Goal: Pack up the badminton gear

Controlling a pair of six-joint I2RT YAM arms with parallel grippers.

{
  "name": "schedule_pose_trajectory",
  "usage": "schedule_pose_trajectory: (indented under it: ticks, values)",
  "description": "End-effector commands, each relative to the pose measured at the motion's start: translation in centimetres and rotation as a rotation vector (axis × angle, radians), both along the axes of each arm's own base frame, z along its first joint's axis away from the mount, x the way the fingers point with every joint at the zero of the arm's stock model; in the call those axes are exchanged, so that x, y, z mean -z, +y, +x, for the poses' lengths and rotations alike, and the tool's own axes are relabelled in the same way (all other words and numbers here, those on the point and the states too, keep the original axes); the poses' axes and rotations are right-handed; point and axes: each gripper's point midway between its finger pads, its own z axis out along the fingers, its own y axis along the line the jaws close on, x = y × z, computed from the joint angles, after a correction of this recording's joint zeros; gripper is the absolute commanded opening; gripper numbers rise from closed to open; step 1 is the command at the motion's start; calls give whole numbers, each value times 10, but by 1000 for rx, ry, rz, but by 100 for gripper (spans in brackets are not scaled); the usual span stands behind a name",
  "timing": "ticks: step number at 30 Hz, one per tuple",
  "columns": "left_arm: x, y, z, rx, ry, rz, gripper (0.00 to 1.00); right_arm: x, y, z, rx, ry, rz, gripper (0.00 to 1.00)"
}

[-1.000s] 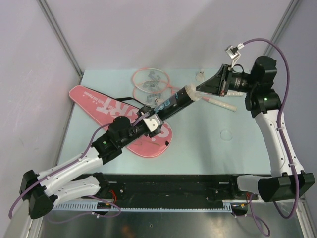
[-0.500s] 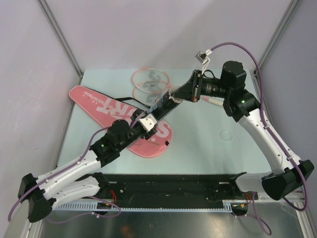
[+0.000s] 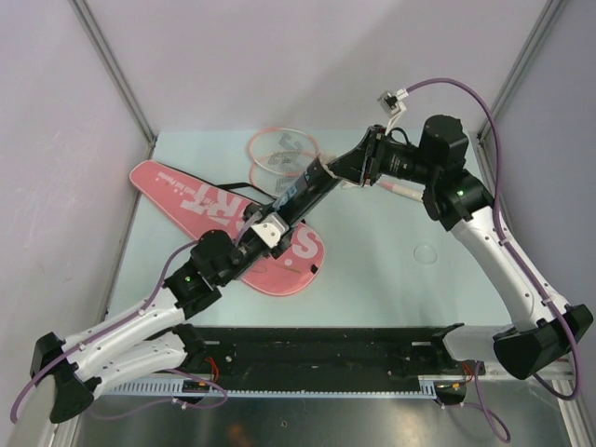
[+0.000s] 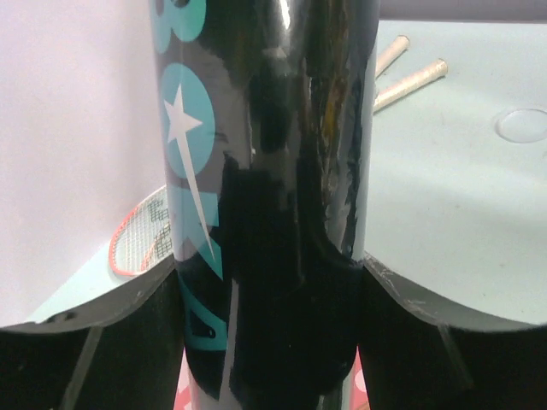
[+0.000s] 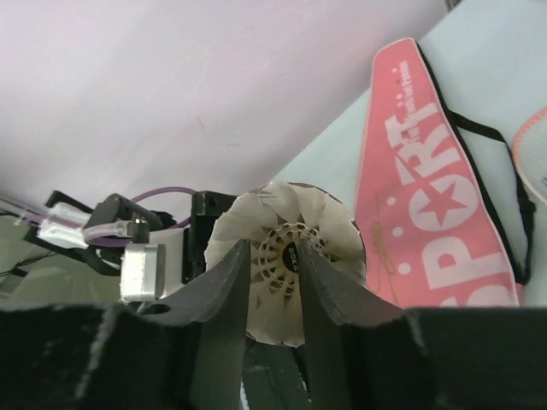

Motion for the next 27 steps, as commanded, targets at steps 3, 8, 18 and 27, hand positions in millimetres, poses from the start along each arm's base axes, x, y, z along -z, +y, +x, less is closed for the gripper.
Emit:
schedule_pose_trajectory:
  ticks: [3, 8, 18, 27]
  values:
    - [-67, -3, 0, 8, -166, -141, 14, -32, -15, -16, -65, -34, 85, 36]
    - [-65, -4, 0, 13, -159, -137, 14, -19, -18, -10, -41, 6, 39, 5]
    - [-61, -8, -1, 29, -173, -84, 14, 49, 23, 4, 18, 5, -322, 0]
    - [-59, 21, 27, -215, -122, -105, 12, -46, -33, 14, 155, -194, 43, 43]
